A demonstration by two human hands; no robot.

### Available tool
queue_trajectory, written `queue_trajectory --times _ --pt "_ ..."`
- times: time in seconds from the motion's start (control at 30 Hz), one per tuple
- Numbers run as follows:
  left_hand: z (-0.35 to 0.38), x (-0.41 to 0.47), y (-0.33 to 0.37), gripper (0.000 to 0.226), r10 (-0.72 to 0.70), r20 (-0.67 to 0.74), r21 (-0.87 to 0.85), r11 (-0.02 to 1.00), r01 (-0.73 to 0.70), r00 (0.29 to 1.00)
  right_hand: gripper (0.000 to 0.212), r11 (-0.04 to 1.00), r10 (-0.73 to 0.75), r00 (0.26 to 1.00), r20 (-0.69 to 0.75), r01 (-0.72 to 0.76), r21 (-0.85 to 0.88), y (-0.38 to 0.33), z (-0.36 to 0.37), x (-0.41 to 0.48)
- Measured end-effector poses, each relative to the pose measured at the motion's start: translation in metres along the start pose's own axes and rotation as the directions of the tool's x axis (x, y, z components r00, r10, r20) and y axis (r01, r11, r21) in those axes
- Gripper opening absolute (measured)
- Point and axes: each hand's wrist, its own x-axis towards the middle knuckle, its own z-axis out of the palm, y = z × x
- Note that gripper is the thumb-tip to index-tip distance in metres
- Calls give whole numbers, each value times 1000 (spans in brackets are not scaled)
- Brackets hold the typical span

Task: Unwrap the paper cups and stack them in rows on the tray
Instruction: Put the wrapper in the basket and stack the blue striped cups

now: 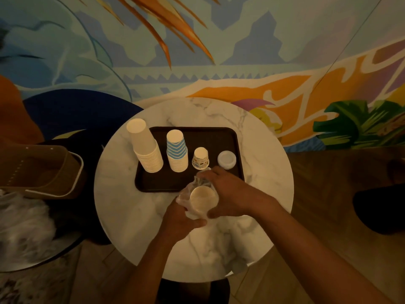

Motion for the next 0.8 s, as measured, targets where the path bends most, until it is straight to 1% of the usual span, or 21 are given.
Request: queue_trajectory --times 0.07,0.1,0.13,0.17,0.2,0.27,0.37,0.43,0.47,0.5,0.53,0.57,0.6,0.63,0.67,0.7,0.73,0.77,0.8 --pt "4 -1 -7 70 -60 -86 -22 998 58 995 100 1000 -5 1000 20 5 31 -2 11 7" --pt "6 -2 -7 52 -80 -102 16 996 82 992 99 1000 -1 1000 31 1 12 0 18 12" --pt "9 -1 -4 35 -94 -89 83 991 101 992 99 1000 0 999 35 1 -23 2 25 15" --pt "12 -1 -3 29 -98 -93 152 982 112 991 101 998 0 1000 28 2 -58 4 31 18" --pt "15 0 -4 30 -80 -117 193 976 102 990 102 996 6 1000 20 -4 -85 5 35 19" --pt "18 -1 -7 32 -39 -152 214 974 71 988 103 992 7 1000 -9 -8 -123 7 41 18" --pt "27 -1 -9 33 -50 -194 230 969 95 980 113 989 -21 998 -59 12 -147 10 50 11" --pt "31 -1 -14 35 -81 -205 244 961 131 975 119 996 -27 998 -64 22 -83 12 53 5" --pt "34 -2 -17 35 -89 -215 253 957 143 973 118 1000 -5 998 -64 4 -23 12 51 3" --pt "35 -3 -19 34 -102 -238 263 950 165 966 112 999 20 998 -68 -17 36 12 48 1" --pt "36 -4 -19 29 -104 -255 267 948 173 961 100 997 37 996 -79 -32 68 12 43 0" --pt "38 -5 -21 22 -113 -262 276 943 186 959 84 997 38 994 -103 -32 64 12 38 -1" --pt "40 -5 -24 18 -113 -273 291 937 194 955 67 999 34 991 -126 -31 25 12 32 0" --pt "42 -5 -28 22 -130 -292 295 930 219 947 52 999 27 990 -136 -33 -39 12 26 -1" --pt "46 0 -40 29 -138 -301 326 915 238 944 44 993 26 991 -132 -40 -110 12 21 -1" --pt "47 3 -48 35 -140 -303 356 901 248 943 42 984 28 993 -115 -48 -170 12 18 1" --pt "48 3 -50 40 -133 -298 380 892 245 945 44 975 39 996 -79 -55 -215 12 14 0" --pt "47 2 -49 40 -144 -297 395 881 259 944 50 967 50 998 -37 -58 -249 11 12 -1" --pt "46 1 -46 37 -186 -302 370 881 295 935 58 960 61 998 4 -58 -273 9 10 -2"
